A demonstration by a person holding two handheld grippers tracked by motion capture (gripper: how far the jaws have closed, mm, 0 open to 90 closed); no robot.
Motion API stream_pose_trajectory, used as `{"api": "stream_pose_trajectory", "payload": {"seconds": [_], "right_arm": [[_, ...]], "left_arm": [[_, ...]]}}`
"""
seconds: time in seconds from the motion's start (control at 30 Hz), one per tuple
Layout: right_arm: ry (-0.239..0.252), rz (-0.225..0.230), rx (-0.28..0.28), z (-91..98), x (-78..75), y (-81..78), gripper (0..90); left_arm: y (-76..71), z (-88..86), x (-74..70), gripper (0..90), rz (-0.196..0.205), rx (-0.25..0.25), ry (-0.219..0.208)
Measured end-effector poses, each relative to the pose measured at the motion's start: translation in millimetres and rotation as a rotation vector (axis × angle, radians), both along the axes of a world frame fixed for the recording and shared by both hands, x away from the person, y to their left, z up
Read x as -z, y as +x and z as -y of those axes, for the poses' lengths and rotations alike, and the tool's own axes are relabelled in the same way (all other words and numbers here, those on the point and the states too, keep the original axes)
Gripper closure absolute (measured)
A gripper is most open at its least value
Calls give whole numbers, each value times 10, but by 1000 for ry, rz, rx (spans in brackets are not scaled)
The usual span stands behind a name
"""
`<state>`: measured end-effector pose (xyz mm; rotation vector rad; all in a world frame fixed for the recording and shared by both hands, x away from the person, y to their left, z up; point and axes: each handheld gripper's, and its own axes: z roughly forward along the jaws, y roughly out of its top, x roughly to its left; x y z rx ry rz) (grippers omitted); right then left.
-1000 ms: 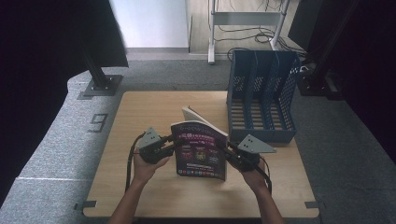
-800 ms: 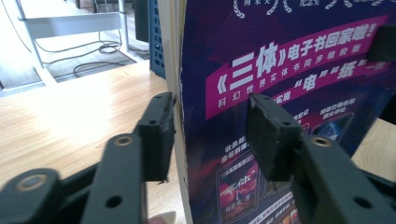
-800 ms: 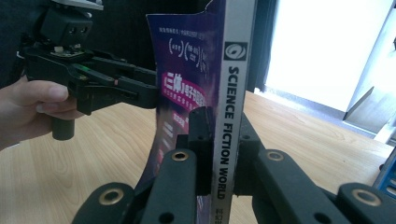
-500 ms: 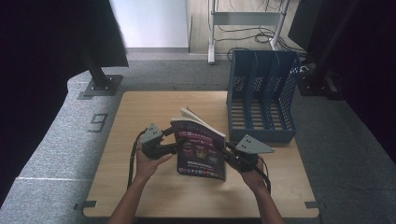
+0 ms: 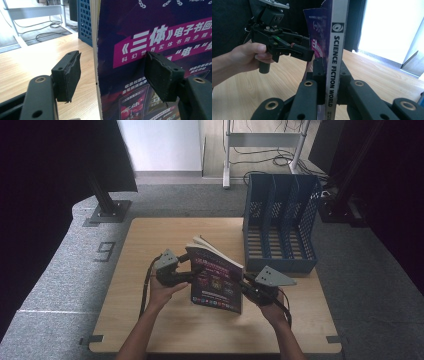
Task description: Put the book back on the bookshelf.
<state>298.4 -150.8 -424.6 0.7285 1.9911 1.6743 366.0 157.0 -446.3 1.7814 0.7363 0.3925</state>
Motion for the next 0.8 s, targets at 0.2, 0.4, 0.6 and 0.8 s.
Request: {"api": "stream_pose_trajectory", "payload": {"seconds": [0.2, 0.4, 0.6, 0.8], "right_arm": [[-3, 2, -7, -8, -3, 0, 814], [-7, 2, -14, -20, -7, 2, 814], [-1, 3, -14, -3, 0, 1, 813], [1, 2, -16, 17, -1, 2, 800]], "left_arm": [[3, 10, -6, 313, 17, 11, -32], [-10, 53, -14, 355, 25, 34, -34], [-22, 39, -37, 436, 27, 27, -36], [-49, 31, -54, 478, 37, 28, -35]]}}
